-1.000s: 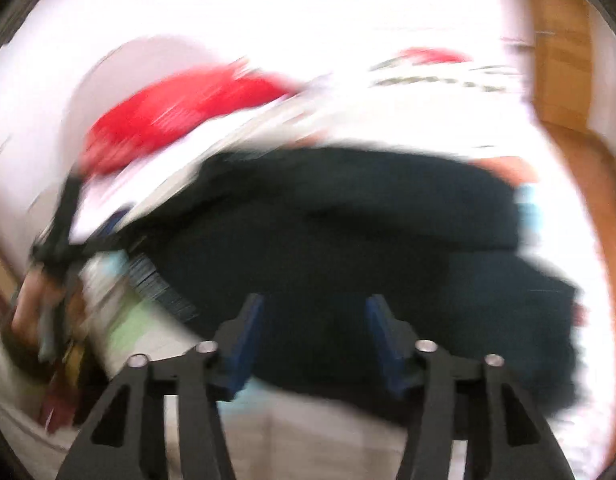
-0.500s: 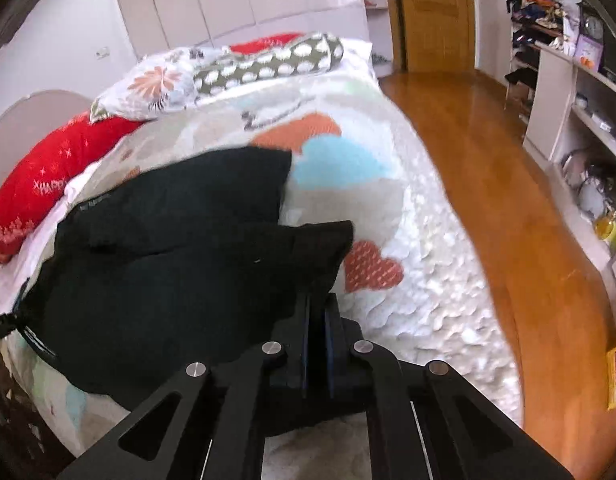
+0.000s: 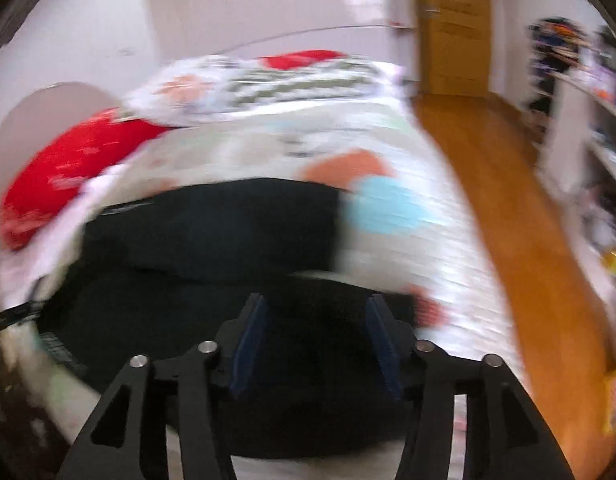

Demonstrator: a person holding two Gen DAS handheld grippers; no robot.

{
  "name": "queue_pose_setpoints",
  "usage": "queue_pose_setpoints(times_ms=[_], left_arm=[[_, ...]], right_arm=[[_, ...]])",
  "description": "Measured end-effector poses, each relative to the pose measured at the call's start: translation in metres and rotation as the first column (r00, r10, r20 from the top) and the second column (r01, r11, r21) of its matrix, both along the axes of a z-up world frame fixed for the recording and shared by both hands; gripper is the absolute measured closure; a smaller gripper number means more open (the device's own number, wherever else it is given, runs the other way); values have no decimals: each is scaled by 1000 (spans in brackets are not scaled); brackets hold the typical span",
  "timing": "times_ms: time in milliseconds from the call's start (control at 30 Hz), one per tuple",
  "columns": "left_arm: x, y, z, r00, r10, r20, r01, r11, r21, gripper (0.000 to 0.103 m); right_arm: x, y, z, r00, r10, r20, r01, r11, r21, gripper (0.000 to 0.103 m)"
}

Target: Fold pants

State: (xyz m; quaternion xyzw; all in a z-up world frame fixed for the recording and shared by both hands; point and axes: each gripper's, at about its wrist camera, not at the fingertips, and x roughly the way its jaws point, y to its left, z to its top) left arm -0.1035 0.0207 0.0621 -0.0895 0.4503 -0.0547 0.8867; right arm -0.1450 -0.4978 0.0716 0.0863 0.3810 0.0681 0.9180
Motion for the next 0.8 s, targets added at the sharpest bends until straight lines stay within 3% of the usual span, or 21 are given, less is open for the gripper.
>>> queue_pose_setpoints(times_ms=[100, 200, 267, 367, 567, 800], left_arm=[[3, -12, 3, 1000, -27, 4, 27, 1000, -9, 36], [12, -28, 13, 997, -64, 35, 64, 998, 8, 36], [27, -39, 19, 994, -106, 33, 105, 994, 19, 23], [56, -51, 28, 988, -148, 53, 147, 989, 24, 16], [139, -57, 18, 979, -203, -8, 203, 978, 39, 14], [214, -51, -9, 948, -300, -107, 309, 948, 82, 14]], right_arm=[[29, 40, 3, 993, 116, 15, -116, 993, 23, 46], [59, 76, 6, 983, 177, 45, -177, 984, -14, 46], [82, 87, 5, 977, 211, 35, -209, 976, -56, 46], [113, 94, -3, 971, 237, 2, -234, 959, -159, 40], [162, 54, -21, 968, 235, -85, -250, 933, -261, 32], [202, 14, -37, 947, 288, -143, -315, 922, -227, 28]])
